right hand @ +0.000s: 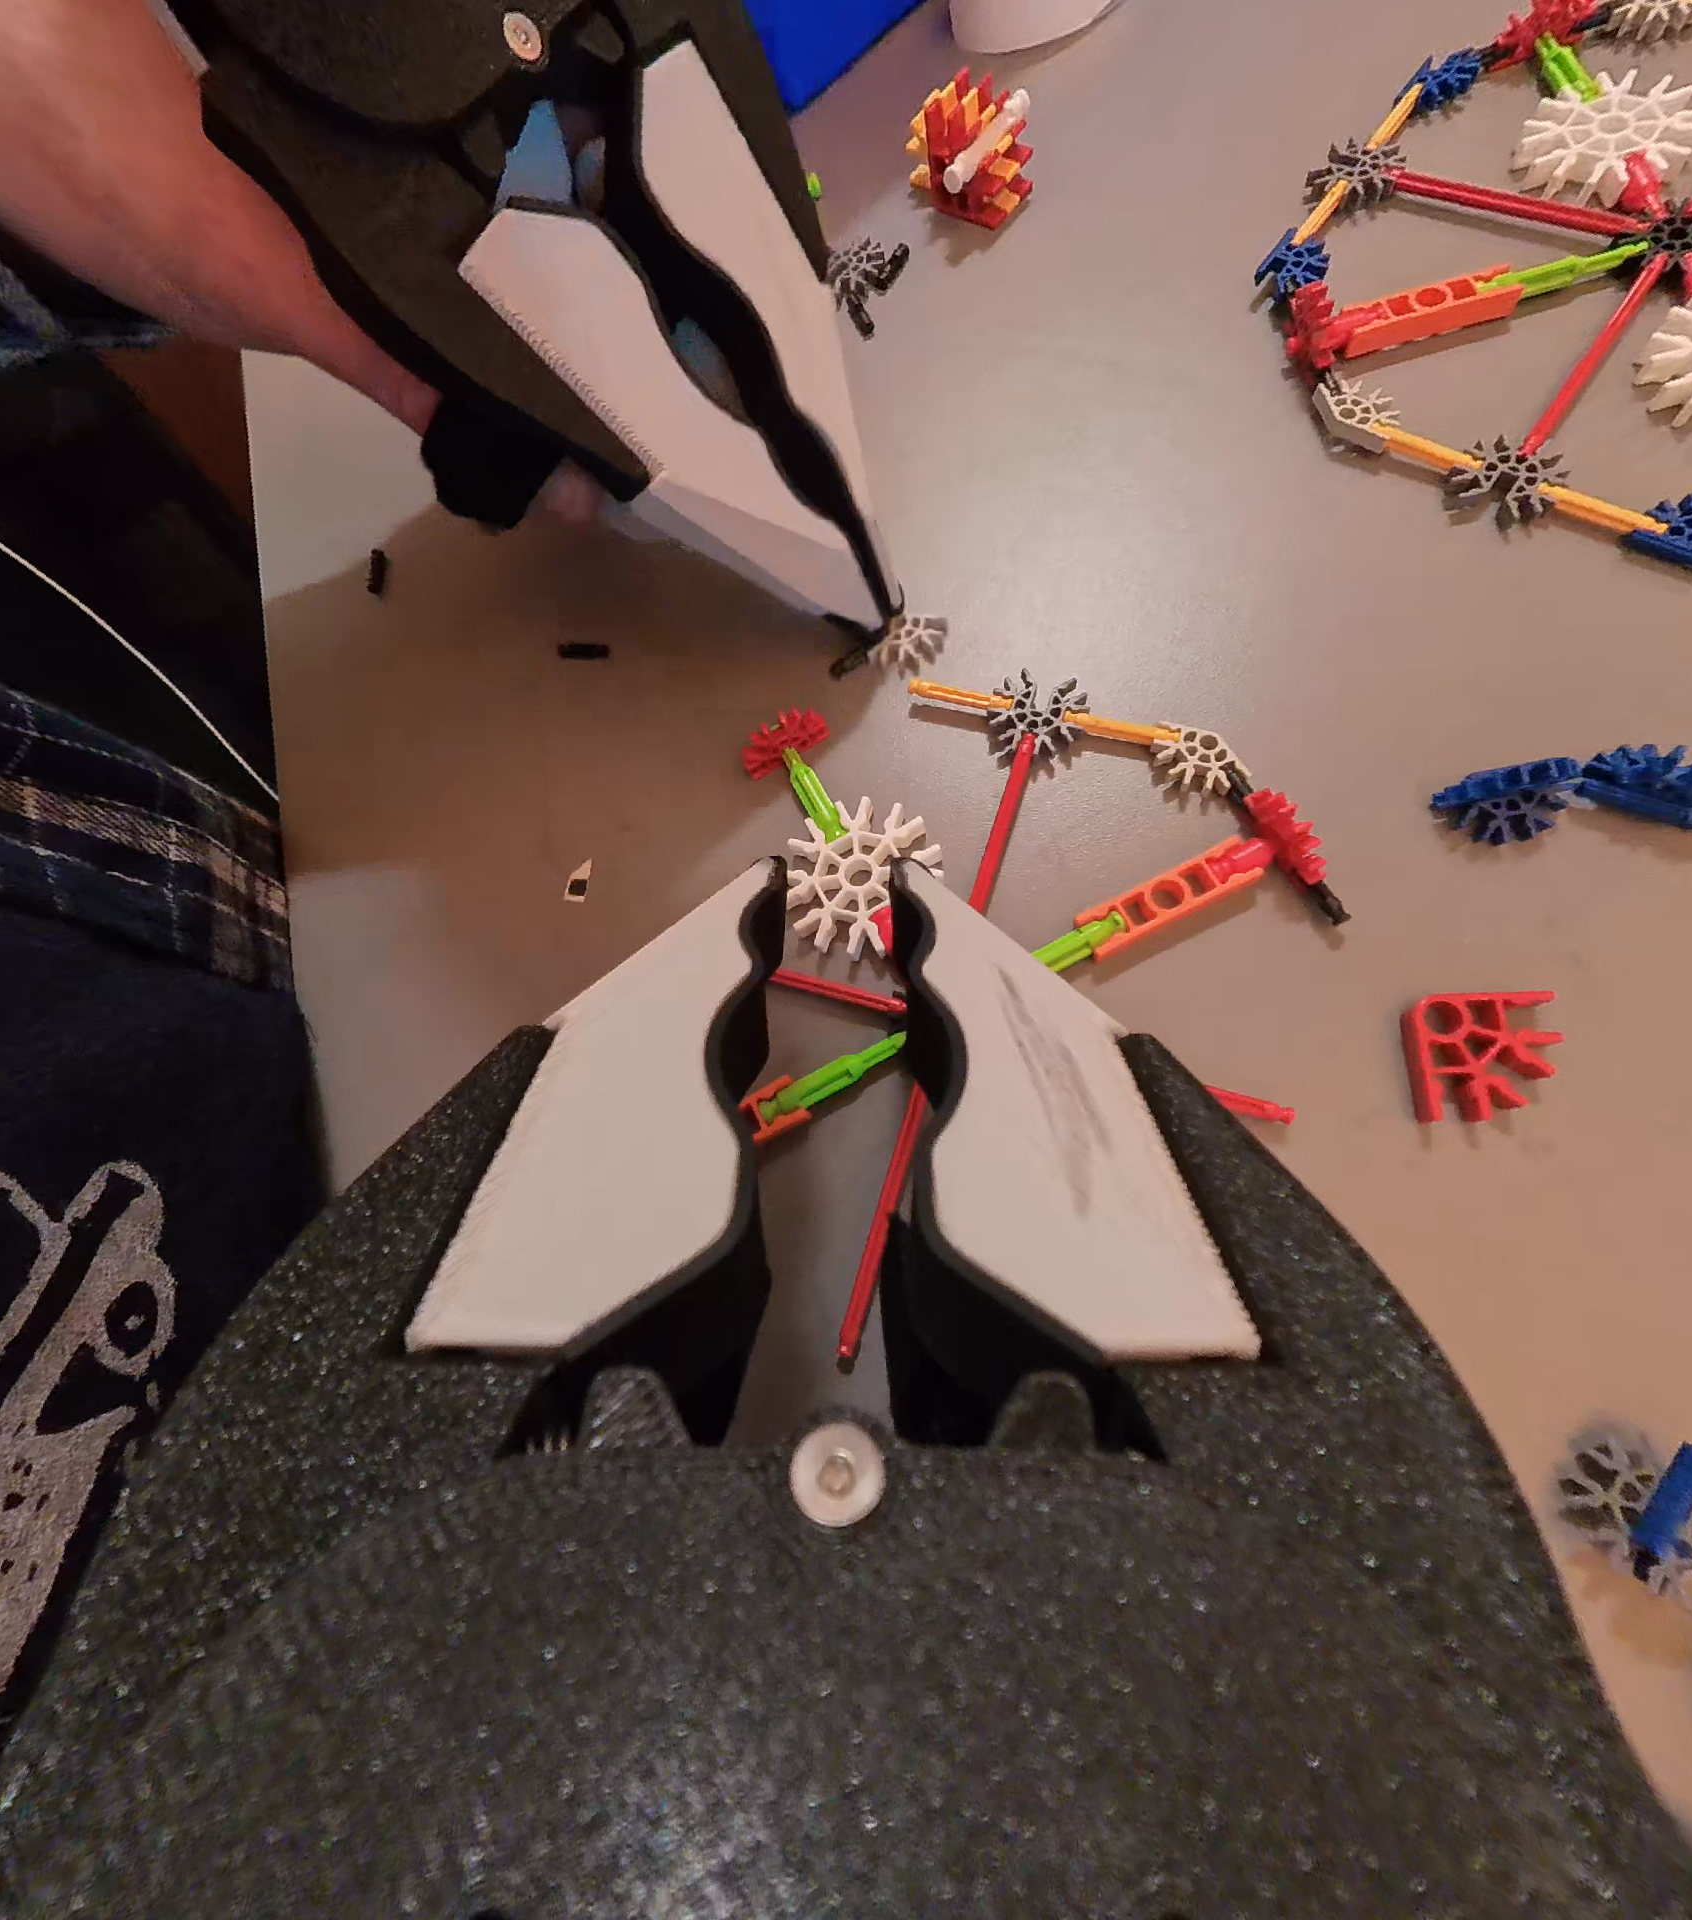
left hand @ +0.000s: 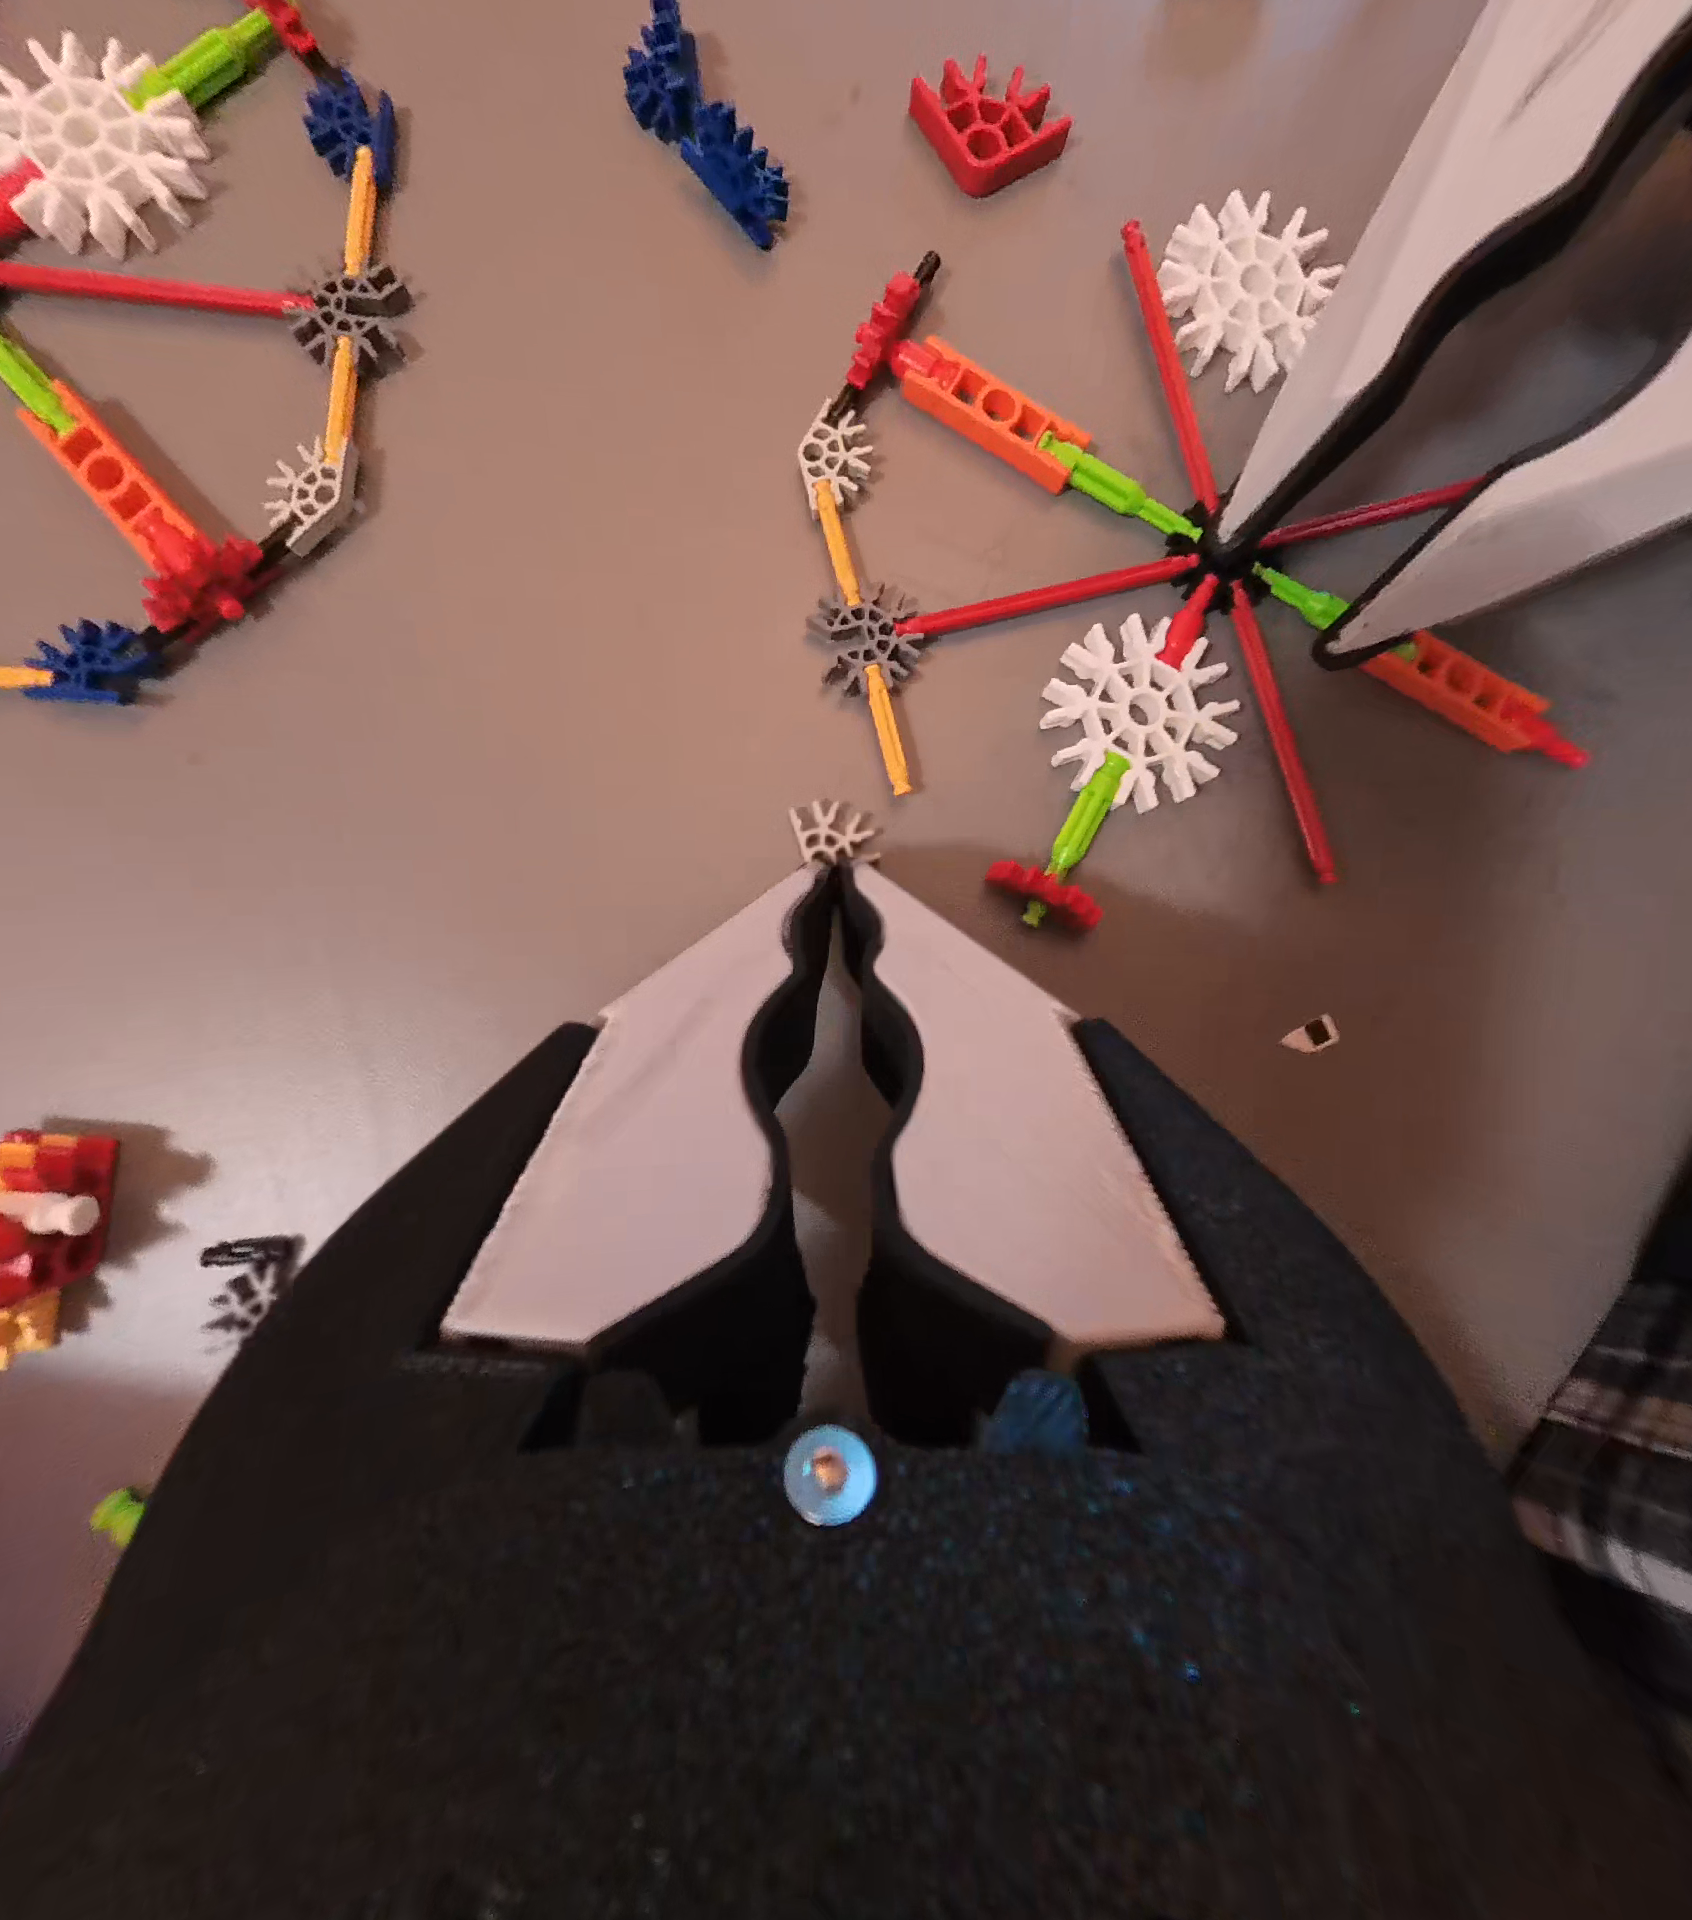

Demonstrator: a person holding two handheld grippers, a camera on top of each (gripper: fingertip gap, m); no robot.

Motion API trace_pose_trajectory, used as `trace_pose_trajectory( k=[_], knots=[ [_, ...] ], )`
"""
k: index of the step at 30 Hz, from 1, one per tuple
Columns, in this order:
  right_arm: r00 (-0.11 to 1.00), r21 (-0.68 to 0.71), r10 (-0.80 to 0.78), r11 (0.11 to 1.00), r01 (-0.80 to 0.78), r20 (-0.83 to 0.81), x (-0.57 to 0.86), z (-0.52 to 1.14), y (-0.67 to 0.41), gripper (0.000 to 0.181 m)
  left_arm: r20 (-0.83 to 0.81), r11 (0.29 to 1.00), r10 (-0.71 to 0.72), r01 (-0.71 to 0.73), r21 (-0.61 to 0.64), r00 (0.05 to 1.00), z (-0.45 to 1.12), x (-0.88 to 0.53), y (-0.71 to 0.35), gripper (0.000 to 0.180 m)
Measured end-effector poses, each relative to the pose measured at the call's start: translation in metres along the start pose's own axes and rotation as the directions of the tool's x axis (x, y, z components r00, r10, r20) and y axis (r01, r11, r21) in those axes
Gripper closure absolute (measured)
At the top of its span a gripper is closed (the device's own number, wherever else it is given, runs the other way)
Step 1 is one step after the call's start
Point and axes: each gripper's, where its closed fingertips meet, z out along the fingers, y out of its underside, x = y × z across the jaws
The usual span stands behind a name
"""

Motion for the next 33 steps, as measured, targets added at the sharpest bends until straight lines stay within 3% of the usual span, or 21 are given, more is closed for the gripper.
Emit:
trace_pose_trajectory(
  k=[5, 15, 20, 33],
  knots=[
    [1.0, 0.001, -0.007, 1.0, 0.007, -0.003, 0.0, -0.001, -0.002, 0.163, -0.05, 0.997, 0.069, -0.07, -0.024, 0.996, -0.005, -0.001, 0.004, 0.18],
    [1.0, 0.014, -0.006, 1.0, 0.006, -0.003, -0.001, 0.002, -0.006, 0.163, -0.003, 0.999, -0.046, 0.046, -0.013, 0.999, 0.0, 0.002, 0.003, 0.165],
    [1.0, 0.015, -0.01, 1.0, 0.01, -0.001, -0.002, 0.003, -0.006, 0.163, 0.056, 0.998, -0.063, 0.063, -0.004, 0.996, 0.002, -0.005, 0.002, 0.175],
    [1.0, 0.027, -0.007, 1.0, 0.007, -0.007, 0.001, 0.001, -0.007, 0.163, 0.074, 0.996, -0.084, 0.084, 0.009, 0.994, -0.002, -0.002, 0.004, 0.178]
  ],
)
